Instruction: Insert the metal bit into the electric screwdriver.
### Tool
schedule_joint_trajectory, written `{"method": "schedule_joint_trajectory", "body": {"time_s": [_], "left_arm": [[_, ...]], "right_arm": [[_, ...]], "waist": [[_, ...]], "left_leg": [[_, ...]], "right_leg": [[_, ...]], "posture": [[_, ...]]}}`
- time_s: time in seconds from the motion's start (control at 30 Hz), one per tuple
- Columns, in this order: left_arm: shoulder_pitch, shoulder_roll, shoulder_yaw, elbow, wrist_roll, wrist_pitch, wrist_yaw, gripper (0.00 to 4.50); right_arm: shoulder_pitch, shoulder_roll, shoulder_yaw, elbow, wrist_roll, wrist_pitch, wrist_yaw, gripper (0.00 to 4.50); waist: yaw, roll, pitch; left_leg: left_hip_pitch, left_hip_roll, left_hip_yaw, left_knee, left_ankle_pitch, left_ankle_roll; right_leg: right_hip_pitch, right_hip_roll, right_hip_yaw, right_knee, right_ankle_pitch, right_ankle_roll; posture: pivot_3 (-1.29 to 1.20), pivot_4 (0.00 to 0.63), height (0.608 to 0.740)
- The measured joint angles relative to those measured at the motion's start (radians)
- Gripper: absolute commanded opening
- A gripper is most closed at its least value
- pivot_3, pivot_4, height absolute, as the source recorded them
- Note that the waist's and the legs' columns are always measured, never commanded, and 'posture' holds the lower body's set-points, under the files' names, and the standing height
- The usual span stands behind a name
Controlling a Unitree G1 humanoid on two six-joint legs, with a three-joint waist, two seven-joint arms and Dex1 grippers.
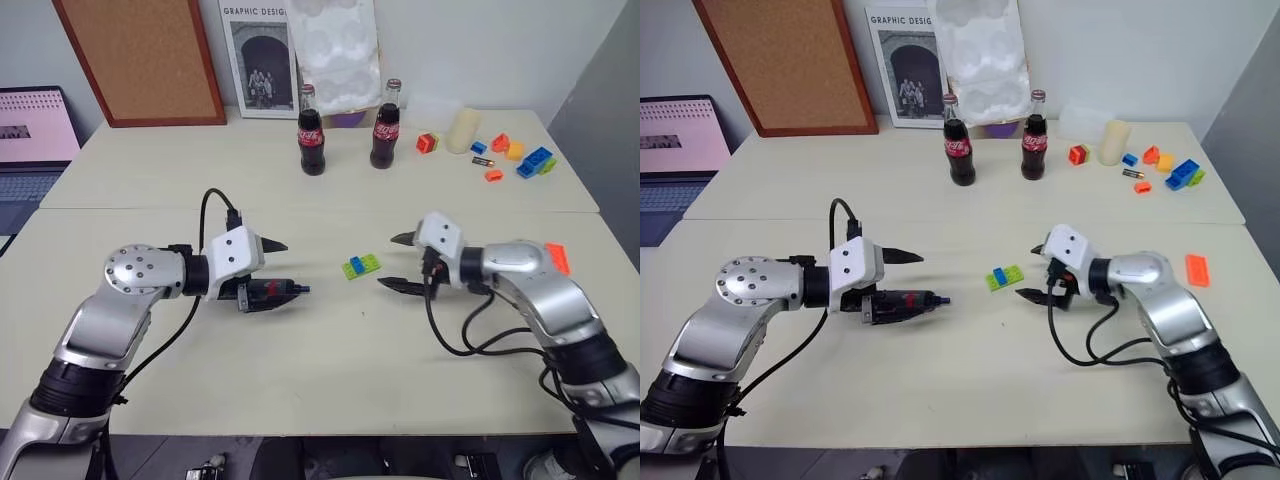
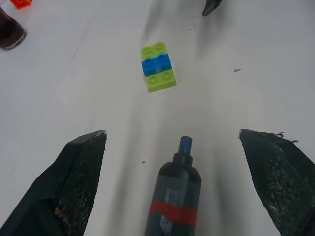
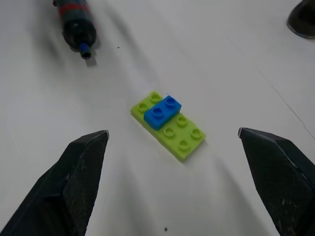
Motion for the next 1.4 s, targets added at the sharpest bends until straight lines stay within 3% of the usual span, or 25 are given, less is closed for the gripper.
{"method": "schedule_joint_trajectory", "body": {"time_s": [0.27,0.5,0.6,0.77,1.0,1.23,1.4], "left_arm": [[0.027,0.012,0.014,-0.03,-0.001,-0.004,0.005,4.5],[-0.005,0.007,0.004,-0.024,-0.001,-0.012,-0.011,4.5],[-0.028,0.003,-0.012,-0.024,-0.001,-0.02,-0.017,4.5],[-0.038,-0.006,-0.028,-0.023,-0.001,-0.02,-0.02,4.5],[-0.052,-0.014,-0.044,-0.024,-0.001,-0.013,-0.02,4.5],[-0.084,-0.065,-0.061,-0.038,-0.029,0.016,-0.018,4.5],[-0.155,-0.177,-0.099,-0.085,-0.075,0.064,-0.001,4.5]], "right_arm": [[-0.117,0.15,0.07,0.309,-0.057,-0.152,0.052,4.44],[-0.245,0.215,0.08,0.559,-0.095,-0.223,0.111,4.44],[-0.269,0.215,0.088,0.596,-0.102,-0.21,0.177,3.94],[-0.261,0.201,0.096,0.593,-0.122,-0.201,0.214,2.62],[-0.213,0.18,0.077,0.514,-0.123,-0.177,0.213,1.04],[-0.047,0.089,-0.015,0.205,-0.066,-0.037,0.191,0.98],[0.204,0.011,-0.264,-0.218,0.007,0.183,0.015,0.97]], "waist": [[-0.001,0.001,0.0],[-0.001,0.001,0.0],[0.0,0.001,0.0],[-0.001,0.001,0.001],[0.0,0.001,0.001],[0.006,0.002,0.001],[0.024,0.001,0.001]], "left_leg": [[0.0,0.0,0.0,-0.001,0.0,0.0],[0.001,0.0,0.0,-0.001,0.0,0.0],[0.001,0.0,0.0,-0.001,0.0,0.0],[0.001,0.0,0.0,-0.001,0.0,0.0],[0.001,0.0,0.0,-0.001,0.0,0.0],[0.0,0.0,-0.002,0.0,0.0,0.0],[-0.001,-0.001,-0.003,0.0,0.0,0.0]], "right_leg": [[-0.001,0.0,0.0,0.002,0.0,-0.001],[0.0,0.0,0.0,0.002,0.0,-0.001],[0.0,0.001,-0.001,0.002,0.0,-0.001],[0.0,0.001,0.0,0.003,0.0,-0.001],[0.0,0.0,0.0,0.003,0.0,-0.001],[0.0,0.0,-0.001,0.002,0.0,-0.001],[0.0,0.0,-0.002,0.002,0.0,0.0]], "posture": [[0.0,0.15,0.74],[0.0,0.15,0.74],[0.0,0.15,0.74],[0.0,0.15,0.74],[0.0,0.15,0.74],[0.0,0.15,0.74],[0.0,0.15,0.74]]}}
